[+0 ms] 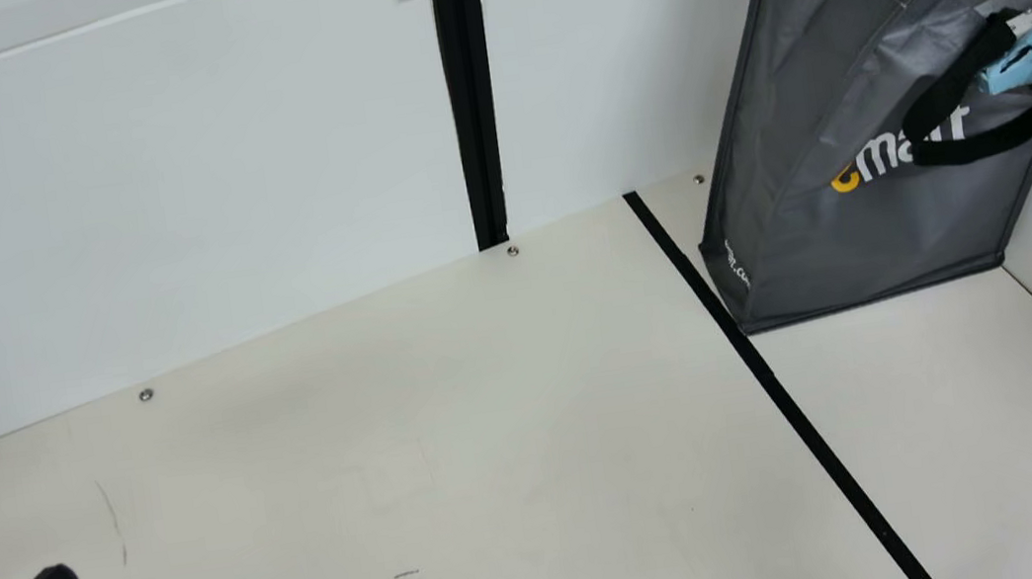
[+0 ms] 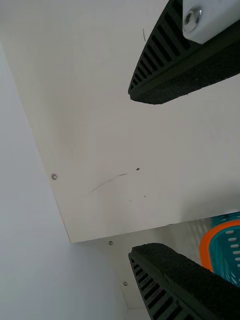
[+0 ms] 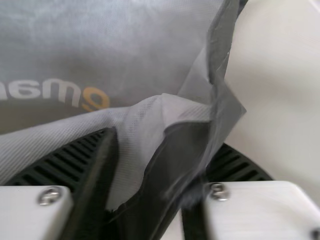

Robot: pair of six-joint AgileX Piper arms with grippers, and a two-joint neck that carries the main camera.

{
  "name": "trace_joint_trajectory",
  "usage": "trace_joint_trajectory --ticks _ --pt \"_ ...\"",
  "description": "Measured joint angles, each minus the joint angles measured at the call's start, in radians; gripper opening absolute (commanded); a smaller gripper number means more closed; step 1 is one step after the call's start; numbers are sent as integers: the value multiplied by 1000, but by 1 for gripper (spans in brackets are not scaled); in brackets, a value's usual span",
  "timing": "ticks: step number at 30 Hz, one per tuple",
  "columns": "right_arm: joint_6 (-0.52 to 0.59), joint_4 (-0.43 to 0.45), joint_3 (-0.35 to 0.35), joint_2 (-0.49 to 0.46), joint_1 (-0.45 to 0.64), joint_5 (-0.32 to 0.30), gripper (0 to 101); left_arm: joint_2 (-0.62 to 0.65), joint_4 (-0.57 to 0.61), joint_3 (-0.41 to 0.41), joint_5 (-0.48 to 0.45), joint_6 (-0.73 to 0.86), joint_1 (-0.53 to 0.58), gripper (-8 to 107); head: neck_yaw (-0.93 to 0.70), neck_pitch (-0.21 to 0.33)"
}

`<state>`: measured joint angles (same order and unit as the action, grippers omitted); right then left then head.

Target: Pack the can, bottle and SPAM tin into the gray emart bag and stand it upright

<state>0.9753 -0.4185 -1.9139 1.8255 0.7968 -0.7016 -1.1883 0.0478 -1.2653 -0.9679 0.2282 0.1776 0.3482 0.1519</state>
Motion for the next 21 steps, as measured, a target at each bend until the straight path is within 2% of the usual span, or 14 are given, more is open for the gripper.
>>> trace_joint_trajectory --ticks 9,21 --pt "9 -33 -37 -25 0 0 94 0 0 0 0 0 0 90 -2 0" --pt "31 -86 -102 -47 -9 -1 95 0 0 0 0 0 0 90 -2 0"
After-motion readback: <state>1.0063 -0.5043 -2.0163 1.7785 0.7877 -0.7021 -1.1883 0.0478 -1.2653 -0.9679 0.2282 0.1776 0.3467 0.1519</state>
